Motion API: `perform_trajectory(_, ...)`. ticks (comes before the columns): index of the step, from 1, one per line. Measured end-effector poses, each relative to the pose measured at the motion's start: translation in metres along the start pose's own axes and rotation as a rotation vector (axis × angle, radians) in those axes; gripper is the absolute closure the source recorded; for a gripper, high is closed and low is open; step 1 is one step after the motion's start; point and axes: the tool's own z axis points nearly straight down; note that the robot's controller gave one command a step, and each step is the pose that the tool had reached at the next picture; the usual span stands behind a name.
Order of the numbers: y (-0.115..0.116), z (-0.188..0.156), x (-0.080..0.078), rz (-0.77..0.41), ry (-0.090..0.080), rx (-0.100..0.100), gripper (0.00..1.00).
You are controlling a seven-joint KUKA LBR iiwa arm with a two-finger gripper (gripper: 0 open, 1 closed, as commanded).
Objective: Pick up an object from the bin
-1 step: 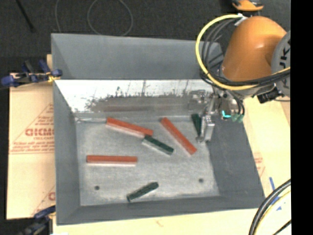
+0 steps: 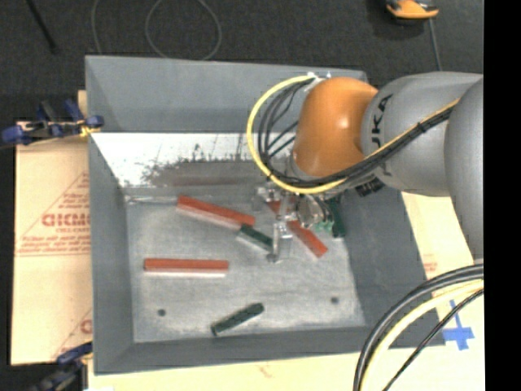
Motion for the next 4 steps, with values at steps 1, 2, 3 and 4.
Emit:
perform_trajectory(1,-0.025,0.066,0.015,0.012,0.0,0.003,0.0)
perform_trajectory(2,-0.024,0.061,0.012,0.009,-0.009,0.004,1.0)
perform_trajectory(3,-0.034,-0.03,0.056,-0.268,-0.01,0.006,1.0)
perform_trajectory(4,-0.032,-0.161,0.088,-0.281,-0.014,0.006,1.0)
